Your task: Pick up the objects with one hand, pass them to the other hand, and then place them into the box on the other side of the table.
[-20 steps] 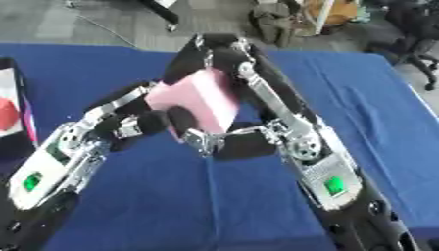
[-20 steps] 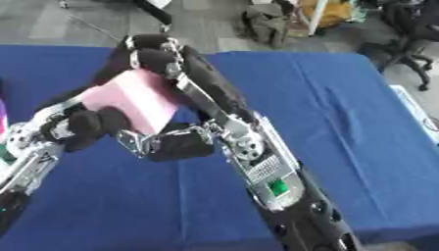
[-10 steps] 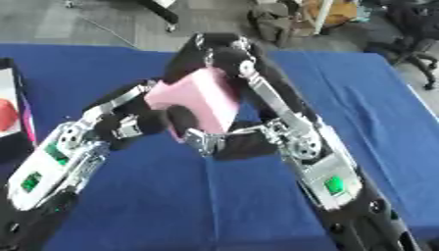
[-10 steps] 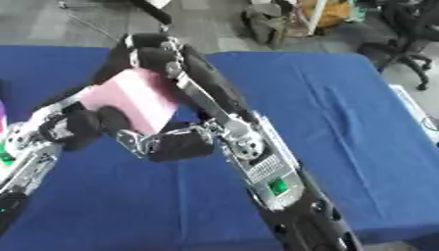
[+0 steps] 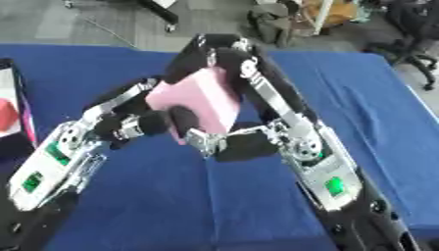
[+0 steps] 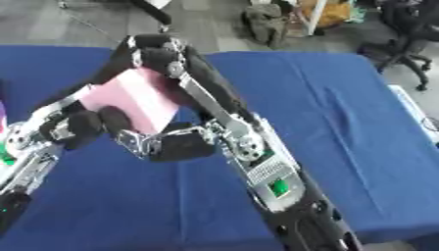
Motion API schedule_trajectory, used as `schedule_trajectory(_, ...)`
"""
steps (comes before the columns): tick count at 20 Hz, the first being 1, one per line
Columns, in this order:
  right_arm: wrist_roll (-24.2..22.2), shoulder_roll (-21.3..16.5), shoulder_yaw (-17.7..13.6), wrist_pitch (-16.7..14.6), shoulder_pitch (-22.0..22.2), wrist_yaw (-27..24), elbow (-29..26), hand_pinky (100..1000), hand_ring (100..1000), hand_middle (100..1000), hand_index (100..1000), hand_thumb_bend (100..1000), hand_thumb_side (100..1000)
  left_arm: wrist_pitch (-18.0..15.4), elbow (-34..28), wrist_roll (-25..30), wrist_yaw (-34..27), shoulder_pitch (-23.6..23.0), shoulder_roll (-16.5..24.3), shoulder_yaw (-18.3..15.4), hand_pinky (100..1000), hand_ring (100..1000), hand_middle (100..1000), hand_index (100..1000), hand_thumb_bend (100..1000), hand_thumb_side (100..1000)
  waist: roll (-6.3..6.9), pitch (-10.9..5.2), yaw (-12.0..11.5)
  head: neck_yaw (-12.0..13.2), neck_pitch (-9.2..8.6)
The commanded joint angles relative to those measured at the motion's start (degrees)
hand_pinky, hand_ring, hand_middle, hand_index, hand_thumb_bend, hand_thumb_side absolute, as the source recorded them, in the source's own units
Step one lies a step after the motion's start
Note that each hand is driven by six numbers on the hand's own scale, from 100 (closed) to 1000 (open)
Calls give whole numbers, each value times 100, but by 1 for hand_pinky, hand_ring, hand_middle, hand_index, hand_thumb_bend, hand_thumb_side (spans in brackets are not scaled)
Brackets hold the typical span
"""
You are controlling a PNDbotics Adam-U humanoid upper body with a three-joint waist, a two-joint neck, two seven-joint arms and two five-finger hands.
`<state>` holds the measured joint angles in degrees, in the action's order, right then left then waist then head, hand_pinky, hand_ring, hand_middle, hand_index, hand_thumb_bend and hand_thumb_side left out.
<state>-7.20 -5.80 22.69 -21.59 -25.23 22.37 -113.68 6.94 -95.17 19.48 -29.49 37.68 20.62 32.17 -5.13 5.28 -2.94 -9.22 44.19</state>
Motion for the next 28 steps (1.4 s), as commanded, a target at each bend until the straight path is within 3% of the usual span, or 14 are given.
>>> schedule_trajectory(1,-30,-23,142,-29,-60,-4,-91,266,343,222,317,100,100,32,-84,-25,-55,102,-67,-65,703,715,573,675,684,549,24,-82,-1,-7,-7)
schedule_trajectory(28,-11,-24,138,-64,-36,40,-91,257,345,223,317,100,100,108,-121,-43,-154,95,-80,-58,705,718,590,685,686,549,27,-85,-17,62,-56)
